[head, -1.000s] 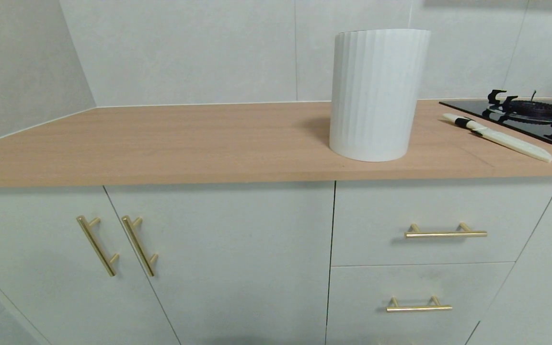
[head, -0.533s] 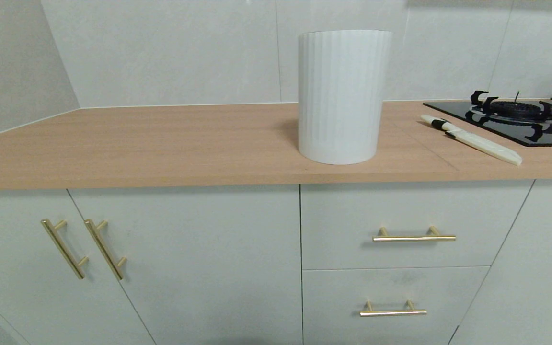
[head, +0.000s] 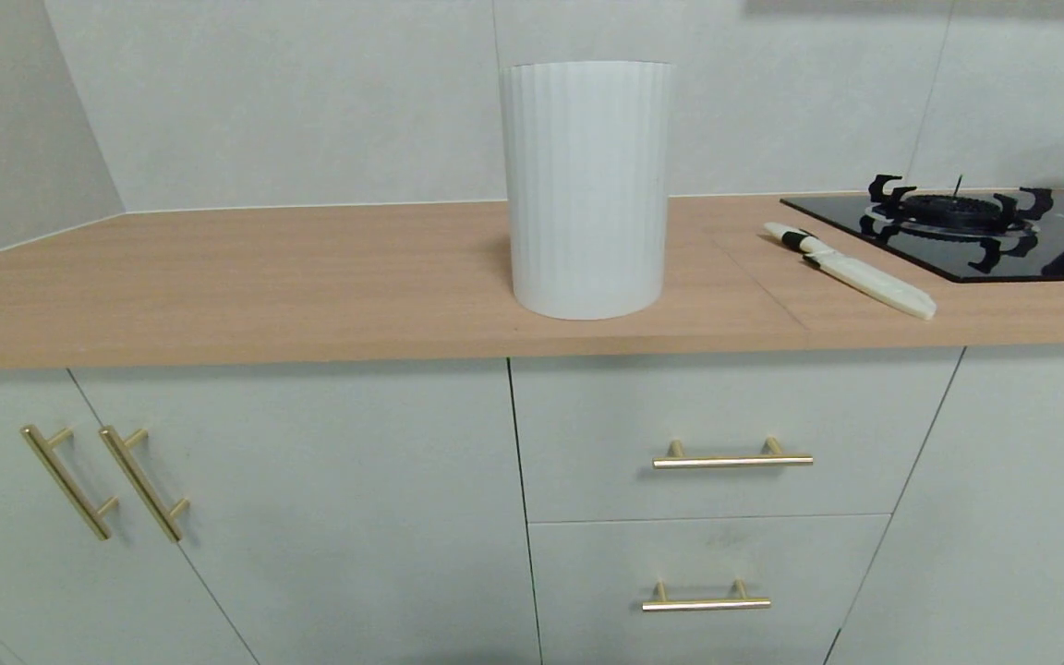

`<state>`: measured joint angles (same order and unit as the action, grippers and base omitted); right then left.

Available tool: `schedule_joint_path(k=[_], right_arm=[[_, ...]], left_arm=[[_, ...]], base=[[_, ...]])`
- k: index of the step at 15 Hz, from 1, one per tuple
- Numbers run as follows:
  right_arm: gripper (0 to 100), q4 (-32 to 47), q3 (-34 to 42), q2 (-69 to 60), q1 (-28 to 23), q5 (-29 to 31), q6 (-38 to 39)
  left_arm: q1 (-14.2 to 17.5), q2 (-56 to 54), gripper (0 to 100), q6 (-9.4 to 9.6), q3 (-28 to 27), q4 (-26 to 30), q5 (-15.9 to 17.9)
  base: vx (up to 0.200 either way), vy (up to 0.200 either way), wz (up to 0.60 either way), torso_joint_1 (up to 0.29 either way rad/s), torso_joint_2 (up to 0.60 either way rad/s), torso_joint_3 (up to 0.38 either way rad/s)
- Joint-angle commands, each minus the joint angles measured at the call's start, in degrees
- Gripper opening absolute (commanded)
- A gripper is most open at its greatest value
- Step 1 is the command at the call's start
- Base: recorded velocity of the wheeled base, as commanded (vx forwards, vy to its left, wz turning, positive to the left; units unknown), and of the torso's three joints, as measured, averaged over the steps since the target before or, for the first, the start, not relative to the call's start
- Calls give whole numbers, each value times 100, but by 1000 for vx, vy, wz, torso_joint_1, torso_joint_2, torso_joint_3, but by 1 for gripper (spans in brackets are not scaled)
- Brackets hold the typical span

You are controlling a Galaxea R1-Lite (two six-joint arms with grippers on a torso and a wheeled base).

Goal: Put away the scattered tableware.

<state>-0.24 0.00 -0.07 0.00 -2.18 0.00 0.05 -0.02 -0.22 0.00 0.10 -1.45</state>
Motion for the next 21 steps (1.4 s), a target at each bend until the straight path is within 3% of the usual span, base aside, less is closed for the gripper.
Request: schedule_joint_path(k=[1, 16, 21], right_arm=[[100, -2, 0, 7, 9, -2, -9], [100, -2, 0, 7, 0, -2, -35], [100, -2, 0, 7, 0, -2, -35]], left_arm=[[4, 2, 100, -4, 0, -1, -4], [4, 2, 100, -4, 0, -1, -4], [-5, 2, 100, -4, 0, -1, -4]], base=[[0, 0, 0, 0, 0, 0], [0, 0, 0, 1, -4, -1], [0, 0, 0, 88, -304, -273]])
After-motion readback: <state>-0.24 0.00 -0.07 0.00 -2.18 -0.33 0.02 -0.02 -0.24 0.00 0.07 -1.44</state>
